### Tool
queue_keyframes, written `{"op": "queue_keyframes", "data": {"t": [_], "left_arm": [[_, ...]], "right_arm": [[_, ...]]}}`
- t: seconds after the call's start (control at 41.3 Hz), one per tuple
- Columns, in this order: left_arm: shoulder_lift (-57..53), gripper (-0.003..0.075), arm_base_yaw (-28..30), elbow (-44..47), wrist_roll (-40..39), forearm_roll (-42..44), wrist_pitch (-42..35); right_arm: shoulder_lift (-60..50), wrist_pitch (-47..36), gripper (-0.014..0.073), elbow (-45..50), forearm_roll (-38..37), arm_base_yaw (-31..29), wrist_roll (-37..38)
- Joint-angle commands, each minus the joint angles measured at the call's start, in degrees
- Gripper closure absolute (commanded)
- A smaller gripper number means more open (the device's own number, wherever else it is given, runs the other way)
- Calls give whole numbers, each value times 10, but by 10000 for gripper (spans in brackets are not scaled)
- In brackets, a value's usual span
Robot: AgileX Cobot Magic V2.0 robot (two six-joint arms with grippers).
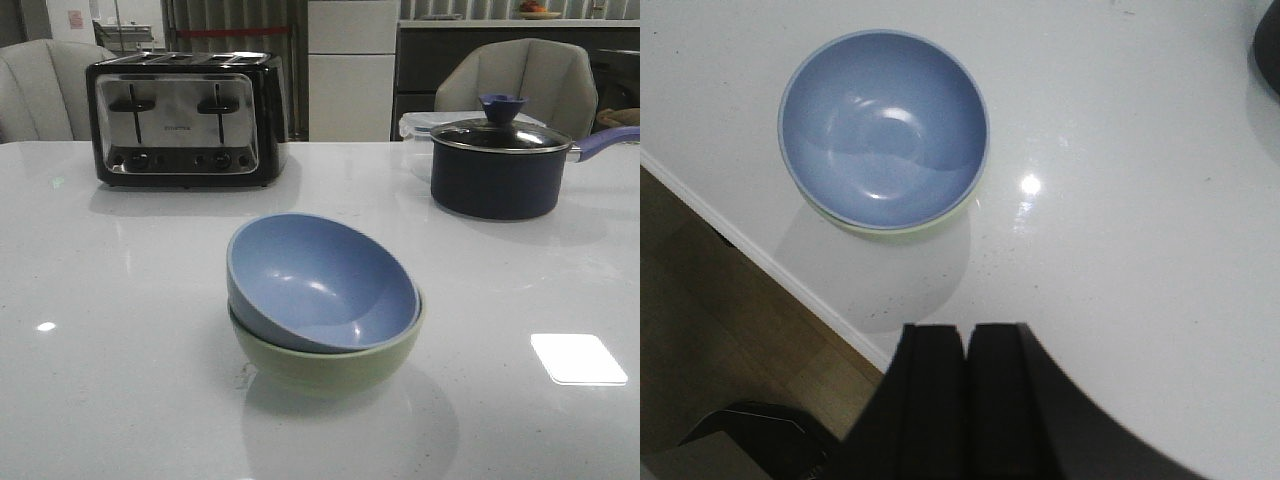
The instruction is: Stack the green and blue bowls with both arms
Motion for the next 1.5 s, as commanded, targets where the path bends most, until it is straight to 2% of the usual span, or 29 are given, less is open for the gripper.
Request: {"op": "queue_keyframes", "data": {"t": [0.0, 0.194, 0.339, 0.436, 0.726, 1.477], "left_arm": [[-45, 627, 48, 25, 0, 2, -99], [-168, 627, 152, 163, 64, -63, -254], [-236, 627, 213, 257, 66, -96, -323], [-264, 627, 234, 305, 66, -108, -365], [-290, 627, 237, 401, 66, -108, -525], [-302, 627, 244, 400, 66, -108, -509]], "right_arm": [[-3, -35, 566, -16, -1, -1, -4], [-3, -35, 566, -16, -1, -1, -4], [-3, -35, 566, -16, -1, -1, -4], [-3, -35, 566, -16, -1, -1, -4], [-3, -35, 566, -16, -1, -1, -4], [-3, -35, 566, -16, -1, -1, -4]]}}
